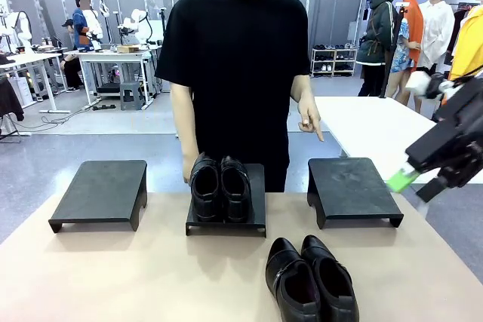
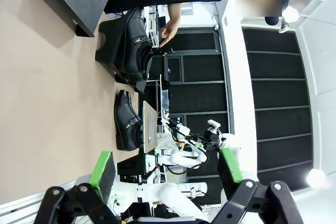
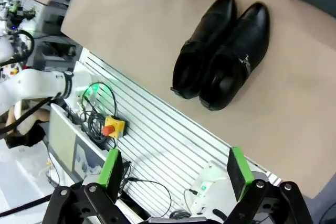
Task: Place the shoes on the stand as instructed by the person.
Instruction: Pick up another pair of Shoes and place it on the Shoes Stand indicated by the person.
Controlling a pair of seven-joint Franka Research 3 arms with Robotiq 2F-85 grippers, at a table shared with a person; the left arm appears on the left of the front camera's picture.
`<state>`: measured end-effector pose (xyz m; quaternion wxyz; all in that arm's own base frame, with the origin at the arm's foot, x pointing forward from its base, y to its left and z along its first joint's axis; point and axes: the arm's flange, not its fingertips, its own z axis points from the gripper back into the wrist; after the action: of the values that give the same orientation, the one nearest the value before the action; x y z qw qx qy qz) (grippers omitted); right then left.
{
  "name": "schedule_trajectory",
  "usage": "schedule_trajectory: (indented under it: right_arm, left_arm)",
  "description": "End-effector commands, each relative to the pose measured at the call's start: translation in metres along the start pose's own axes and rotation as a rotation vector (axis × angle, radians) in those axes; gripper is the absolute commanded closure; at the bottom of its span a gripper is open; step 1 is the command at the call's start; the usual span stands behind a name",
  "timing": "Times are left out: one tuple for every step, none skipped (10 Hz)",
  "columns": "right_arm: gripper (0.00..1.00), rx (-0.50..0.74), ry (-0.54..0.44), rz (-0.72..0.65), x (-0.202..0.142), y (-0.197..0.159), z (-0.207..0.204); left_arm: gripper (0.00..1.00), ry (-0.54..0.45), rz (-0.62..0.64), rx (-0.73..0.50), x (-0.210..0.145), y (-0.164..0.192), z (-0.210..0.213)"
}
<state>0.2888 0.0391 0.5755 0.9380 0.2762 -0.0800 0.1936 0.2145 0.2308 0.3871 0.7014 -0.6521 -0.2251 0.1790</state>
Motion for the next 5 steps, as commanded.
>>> schedule_trajectory:
  right_arm:
    - [0.0, -0.115, -0.011, -0.086, -0.002, 0.028, -0.031]
    - [0.0, -0.195, -0.037, -0.137, 0.0, 0.038, -0.051]
    - [0.0, -0.219, -0.047, -0.172, 0.0, 0.046, -0.067]
    - [0.0, -0.229, -0.037, -0.203, 0.001, 0.052, -0.082]
    - [0.0, -0.265, -0.056, -0.232, 0.005, 0.058, -0.099]
  left_arm:
    - [0.0, 0.001, 0.0, -0.016, -0.001, -0.002, 0.001]
    - [0.0, 0.001, 0.0, -0.016, -0.001, -0.002, 0.001]
    - [0.0, 0.001, 0.0, -0.016, -0.001, -0.002, 0.001]
    - [0.0, 0.001, 0.0, -0.016, -0.001, -0.002, 0.001]
    - [0.0, 0.001, 0.0, -0.016, -0.001, -0.002, 0.001]
